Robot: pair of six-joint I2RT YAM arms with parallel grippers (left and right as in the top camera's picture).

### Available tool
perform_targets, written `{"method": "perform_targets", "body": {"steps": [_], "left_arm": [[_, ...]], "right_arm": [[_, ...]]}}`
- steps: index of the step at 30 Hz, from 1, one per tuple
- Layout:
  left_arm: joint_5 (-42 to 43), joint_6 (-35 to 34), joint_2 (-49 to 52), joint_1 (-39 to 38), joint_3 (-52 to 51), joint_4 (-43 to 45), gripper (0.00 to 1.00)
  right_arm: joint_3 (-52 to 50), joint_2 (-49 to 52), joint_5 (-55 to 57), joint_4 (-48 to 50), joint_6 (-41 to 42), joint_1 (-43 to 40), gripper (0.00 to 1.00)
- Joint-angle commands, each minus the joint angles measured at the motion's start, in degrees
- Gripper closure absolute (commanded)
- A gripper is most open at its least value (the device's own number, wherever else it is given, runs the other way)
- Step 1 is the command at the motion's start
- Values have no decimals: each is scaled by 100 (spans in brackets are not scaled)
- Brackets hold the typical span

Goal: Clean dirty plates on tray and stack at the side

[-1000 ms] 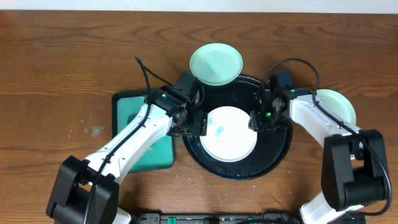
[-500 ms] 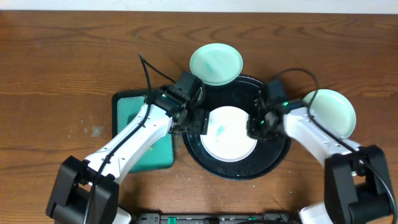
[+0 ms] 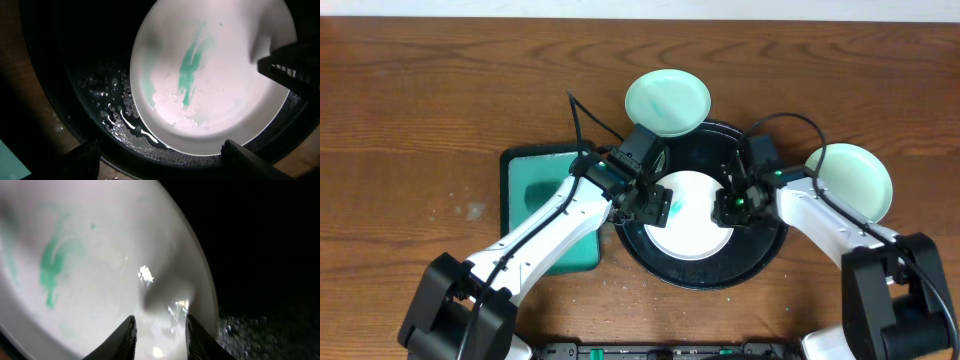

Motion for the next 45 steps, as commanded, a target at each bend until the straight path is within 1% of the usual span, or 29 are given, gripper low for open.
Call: {"method": "perform_targets", "body": {"steps": [1, 3, 5, 8, 11, 16, 17, 18, 19, 25, 26, 28, 30, 34, 35, 37, 38, 39, 40, 41, 42, 45], "left_arm": [[-96, 79, 11, -17, 81, -7, 22], [-94, 79, 11, -17, 76, 26, 22], [-94, 79, 11, -17, 70, 55, 22], [-94, 76, 11, -17, 61, 103, 22], [-94, 76, 11, -17, 61, 162, 22], [-94, 76, 11, -17, 61, 201, 22], [-94, 76, 11, -17, 61, 199, 22], [-94, 76, 11, -17, 61, 201, 22], [-94, 76, 11, -17, 61, 201, 22], [-79, -55, 11, -26, 59, 247, 22], [-74, -57, 13, -48, 59, 289, 22], [-76, -55, 33, -109, 59, 363, 22], [-74, -92, 96, -181, 57, 450, 22], [-76, -557, 413, -337, 24, 682, 22], [-74, -708, 553, -369, 24, 748, 23], [-59, -1064, 881, -413, 24, 879, 30], [-7, -1196, 1016, -420, 24, 938, 35], [162, -1316, 1191, -428, 24, 1014, 44], [402, -1346, 1364, -428, 24, 1117, 51], [481, -1349, 1436, -428, 24, 1152, 55], [483, -1349, 1504, -415, 26, 1167, 57], [437, -1344, 1436, -328, 50, 1119, 56]], "right_arm": [[105, -531, 214, -168, -81, -238, 69], [105, -702, 625, -407, 98, -372, 69], [101, -739, 927, -647, 109, -479, 69], [-4, -699, 841, -708, 107, -492, 69], [-249, -595, 737, -461, 111, -369, 69], [-739, -402, 422, 466, 138, -72, 69], [-782, -391, 428, 555, 153, -39, 70], [-807, -369, 428, 621, 155, -28, 82], [-811, -350, 466, 632, 225, -31, 98], [-811, -343, 1513, 778, 251, -35, 99], [-811, -343, 1467, 859, 68, -35, 99], [-811, -343, 962, 1023, -518, -35, 99], [-811, -343, 640, 1126, -852, -33, 99], [-811, -343, 634, 1239, -901, -35, 99], [-811, -343, 634, 1246, -874, -35, 99], [-811, -343, 629, 1231, -774, -35, 99], [-811, -343, 632, 1228, -745, -35, 99], [-811, -343, 632, 1233, -745, -35, 99], [-811, -343, 634, 1246, -745, -35, 99], [-811, -343, 632, 1248, -743, -35, 99], [-811, -343, 632, 1248, -726, -35, 99], [-811, -343, 612, 1202, -708, -35, 99]]}}
